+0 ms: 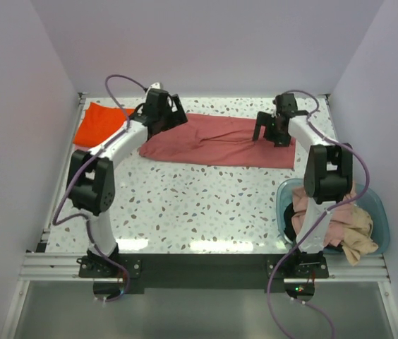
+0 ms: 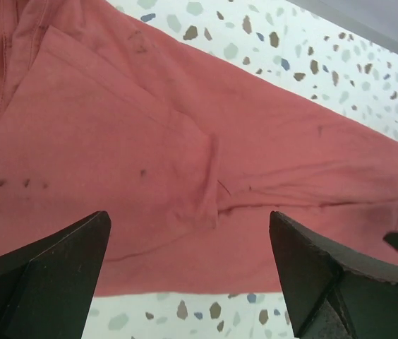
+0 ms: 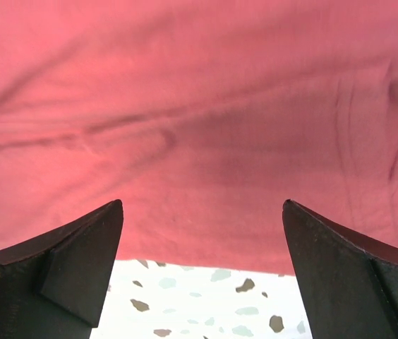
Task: Fold and stack the t-shirts
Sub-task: Fold the tshirt
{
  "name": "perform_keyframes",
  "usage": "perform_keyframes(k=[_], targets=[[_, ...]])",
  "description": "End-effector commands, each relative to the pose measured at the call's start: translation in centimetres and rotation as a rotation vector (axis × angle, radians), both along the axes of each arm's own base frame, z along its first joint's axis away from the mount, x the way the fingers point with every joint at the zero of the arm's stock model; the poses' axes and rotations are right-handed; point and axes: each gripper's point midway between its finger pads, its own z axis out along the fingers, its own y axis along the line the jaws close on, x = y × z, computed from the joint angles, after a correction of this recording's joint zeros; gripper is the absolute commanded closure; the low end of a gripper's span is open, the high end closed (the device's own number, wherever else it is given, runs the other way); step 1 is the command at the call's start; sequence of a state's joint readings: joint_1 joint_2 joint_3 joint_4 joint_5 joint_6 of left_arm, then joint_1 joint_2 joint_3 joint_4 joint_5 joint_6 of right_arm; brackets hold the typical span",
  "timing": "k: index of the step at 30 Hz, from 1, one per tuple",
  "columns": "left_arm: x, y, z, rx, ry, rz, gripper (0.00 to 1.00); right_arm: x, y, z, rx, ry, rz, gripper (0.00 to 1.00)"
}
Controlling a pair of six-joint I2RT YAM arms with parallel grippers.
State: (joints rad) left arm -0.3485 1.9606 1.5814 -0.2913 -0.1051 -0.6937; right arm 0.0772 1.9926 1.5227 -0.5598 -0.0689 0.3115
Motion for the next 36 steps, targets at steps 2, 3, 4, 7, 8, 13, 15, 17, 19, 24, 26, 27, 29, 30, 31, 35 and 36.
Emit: perform_keyframes(k=[2, 3, 4, 7, 8, 13, 15, 17, 19, 24, 26, 27, 29, 30, 31, 35, 36], targets=[[-3.1, 0.8, -1.1, 0.022, 0.002, -0.001, 0.00, 4.9, -0.9, 4.1, -0.060, -0.128, -0.011, 0.01], [-3.2, 0.8, -2.4, 0.028, 0.031, -0.002, 0.00, 6.3, -0.9, 3.7, -0.064, -0.125, -0.010, 0.01], [-2.8, 0.8, -2.6, 0.035, 0.042, 0.001, 0.00, 6.6, -0.9, 3.0, -0.068, -0.107, -0.005, 0.01], [-0.8, 0.7, -4.8, 0.055, 0.088, 0.014, 0.00, 8.8, -1.1, 1.0, -0.086, -0.115, -0.023, 0.01], [-0.3, 0.6, -5.5, 0.056, 0.101, 0.016, 0.00, 8.9, -1.1, 0.3, -0.083, -0.103, -0.029, 0.01], [3.4, 0.2, -9.5, 0.089, 0.171, 0.016, 0.00, 7.2, -0.4, -2.7, -0.064, -0.034, -0.021, 0.01], [4.0, -0.1, -11.9, 0.104, 0.198, -0.001, 0.00, 4.5, -0.4, -4.4, -0.064, 0.046, -0.029, 0.01], [5.8, -1.1, -11.4, 0.075, 0.154, -0.036, 0.00, 2.6, 0.9, -3.4, -0.025, 0.032, -0.037, 0.01], [8.3, -2.1, -11.6, 0.032, 0.109, -0.074, 0.00, -1.7, 1.8, -5.4, -0.006, 0.088, -0.037, 0.01], [12.3, -6.4, -12.4, -0.142, 0.019, -0.199, 0.00, -12.5, 8.8, -5.8, 0.039, 0.186, 0.027, 0.01], [14.0, -7.6, -11.7, -0.210, -0.060, -0.202, 0.00, -17.1, 11.8, -6.7, 0.060, 0.238, 0.020, 0.01], [14.3, -7.8, -11.9, -0.267, -0.062, -0.175, 0.00, -18.3, 12.6, -6.1, 0.067, 0.223, -0.001, 0.01], [15.3, -8.9, -11.0, -0.358, -0.110, -0.180, 0.00, -21.4, 16.5, -6.2, 0.138, 0.206, 0.000, 0.01], [15.5, -9.8, -11.9, -0.412, -0.106, -0.166, 0.00, -23.5, 16.9, -6.5, 0.161, 0.218, 0.010, 0.01], [16.1, -10.0, -11.2, -0.423, -0.129, -0.149, 0.00, -24.4, 17.8, -6.3, 0.184, 0.210, 0.014, 0.01], [16.1, -10.8, -12.5, -0.427, -0.134, -0.080, 0.00, -28.6, 21.3, -4.9, 0.215, 0.204, 0.135, 0.01], [16.2, -10.9, -12.3, -0.435, -0.133, -0.061, 0.00, -28.7, 21.9, -4.3, 0.221, 0.193, 0.159, 0.01]])
